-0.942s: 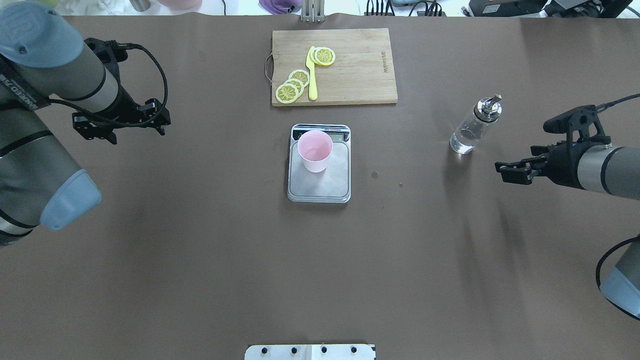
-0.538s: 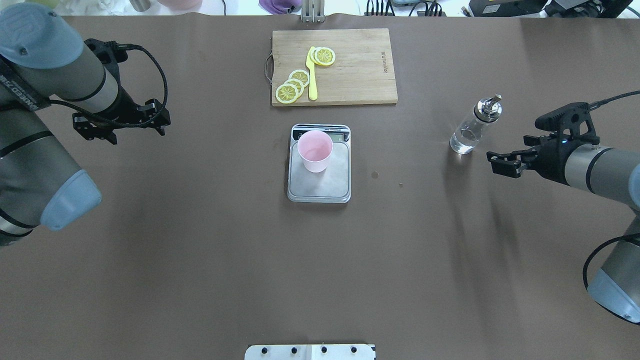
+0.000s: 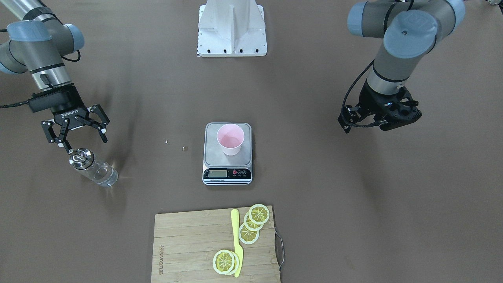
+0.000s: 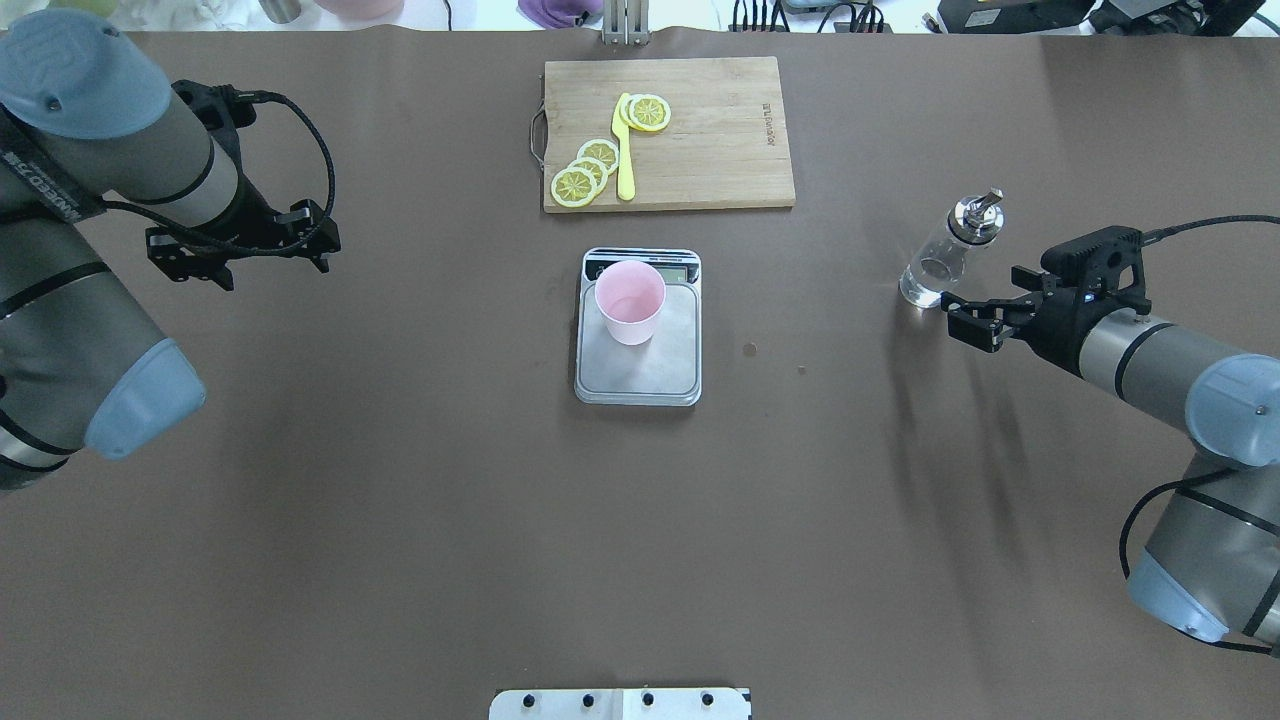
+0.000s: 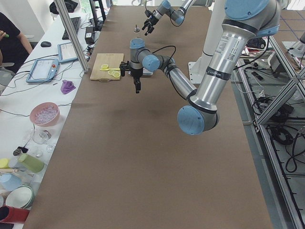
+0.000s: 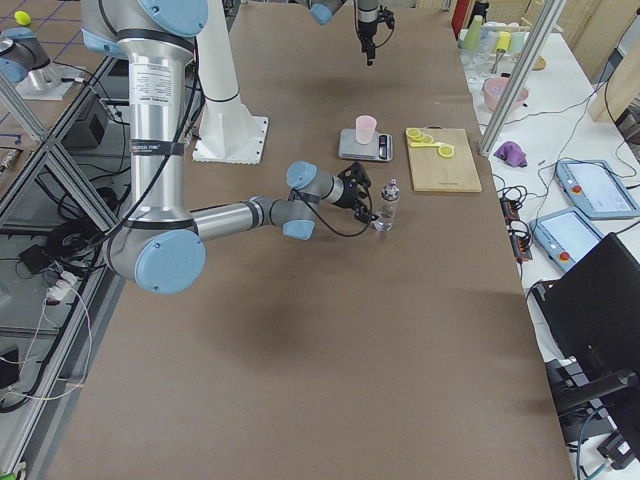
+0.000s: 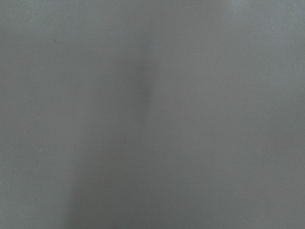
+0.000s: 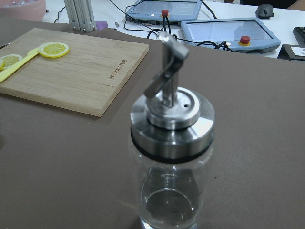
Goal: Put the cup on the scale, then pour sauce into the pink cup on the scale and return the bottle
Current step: 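Move the right gripper to the glass sauce bottle and grasp it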
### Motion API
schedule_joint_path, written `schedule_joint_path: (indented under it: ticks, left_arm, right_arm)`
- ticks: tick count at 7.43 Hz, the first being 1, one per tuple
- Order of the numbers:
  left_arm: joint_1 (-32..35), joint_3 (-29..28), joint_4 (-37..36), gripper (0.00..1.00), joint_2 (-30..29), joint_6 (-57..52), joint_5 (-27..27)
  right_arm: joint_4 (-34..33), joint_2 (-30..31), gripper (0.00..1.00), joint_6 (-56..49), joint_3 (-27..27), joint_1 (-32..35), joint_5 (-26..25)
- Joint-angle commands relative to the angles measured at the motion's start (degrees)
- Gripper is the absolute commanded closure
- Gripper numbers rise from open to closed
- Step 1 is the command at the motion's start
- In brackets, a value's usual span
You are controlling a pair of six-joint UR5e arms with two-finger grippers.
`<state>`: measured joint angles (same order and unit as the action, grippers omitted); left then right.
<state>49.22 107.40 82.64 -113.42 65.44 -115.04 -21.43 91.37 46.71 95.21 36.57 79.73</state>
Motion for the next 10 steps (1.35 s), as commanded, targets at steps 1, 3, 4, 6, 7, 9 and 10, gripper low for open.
schedule_joint_path:
  ticks: [1,3,4,6,7,9,10]
  left_arm:
    - [-0.09,-0.95,0.85,0.01,-0.05,0.04,-0.01]
    - [-0.09,-2.62,2.35,0.01,-0.05,0.04,-0.01]
    - [-0.09,-3.15,2.70,0.01,0.04,0.12,-0.01]
    - [-0.09,-3.42,2.70,0.01,0.04,0.21,-0.01]
    - [-0.09,-3.68,2.70,0.01,0.04,0.13,-0.01]
    - [-0.09,-4.21,3.48,0.01,-0.05,0.21,-0.01]
    - [-0.09,-4.21,3.49,0.01,0.04,0.21,-0.01]
  right_arm:
    - [3.76,-0.31,0.02,-0.21,-3.09,-0.54,-3.42]
    - [3.76,-3.47,0.02,-0.21,-5.99,-1.85,-6.42]
    - [3.76,-3.65,0.02,-0.21,-6.18,-2.55,-7.21]
    - [3.32,-5.40,0.02,-0.39,-6.79,-3.35,-8.01]
    - [3.50,-6.72,0.03,-0.47,-8.36,-3.35,-8.01]
    - [3.76,-6.82,0.03,-1.61,-9.52,-3.18,-8.01]
    - [3.76,-6.82,0.03,-2.58,-9.69,-2.48,-7.83]
